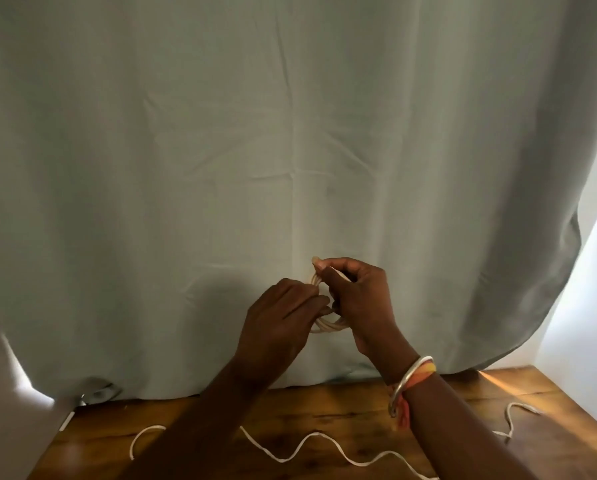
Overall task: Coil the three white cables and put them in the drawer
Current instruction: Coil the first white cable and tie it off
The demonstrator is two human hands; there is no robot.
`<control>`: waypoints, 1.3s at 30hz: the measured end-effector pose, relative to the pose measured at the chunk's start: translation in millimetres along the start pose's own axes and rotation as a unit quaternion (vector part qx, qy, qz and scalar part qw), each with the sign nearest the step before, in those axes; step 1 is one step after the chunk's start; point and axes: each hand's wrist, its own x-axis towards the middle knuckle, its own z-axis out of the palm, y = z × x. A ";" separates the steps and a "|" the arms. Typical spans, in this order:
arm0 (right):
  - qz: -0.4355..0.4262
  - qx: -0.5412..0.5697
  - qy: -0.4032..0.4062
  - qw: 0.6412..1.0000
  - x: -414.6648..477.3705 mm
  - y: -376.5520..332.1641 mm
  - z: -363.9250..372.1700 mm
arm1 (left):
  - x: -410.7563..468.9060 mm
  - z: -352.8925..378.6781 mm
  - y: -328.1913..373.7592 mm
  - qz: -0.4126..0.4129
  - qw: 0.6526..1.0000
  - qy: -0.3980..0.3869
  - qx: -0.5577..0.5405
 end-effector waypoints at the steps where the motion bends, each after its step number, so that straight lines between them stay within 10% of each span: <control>1: 0.005 0.006 0.005 1.000 0.2 0.9 -0.5 | 1.1 -1.8 -0.7 0.020 1.000 -0.007 -0.004; 18: 0.036 0.061 -0.014 0.997 -8.8 3.6 6.8 | -16.1 -36.5 -4.4 0.140 0.989 -0.044 -0.016; 27: -0.049 0.063 0.027 0.996 -9.0 -5.8 18.6 | -23.2 -4.1 28.3 -0.286 0.937 0.080 -0.184; 32: -0.089 0.062 0.033 0.994 -13.6 -2.3 20.2 | -2.5 -2.2 26.1 -0.574 0.770 0.067 -0.271; 39: -0.083 0.059 0.045 0.994 -18.0 9.5 19.8 | -3.7 -6.2 23.6 -0.553 0.759 -0.113 -0.323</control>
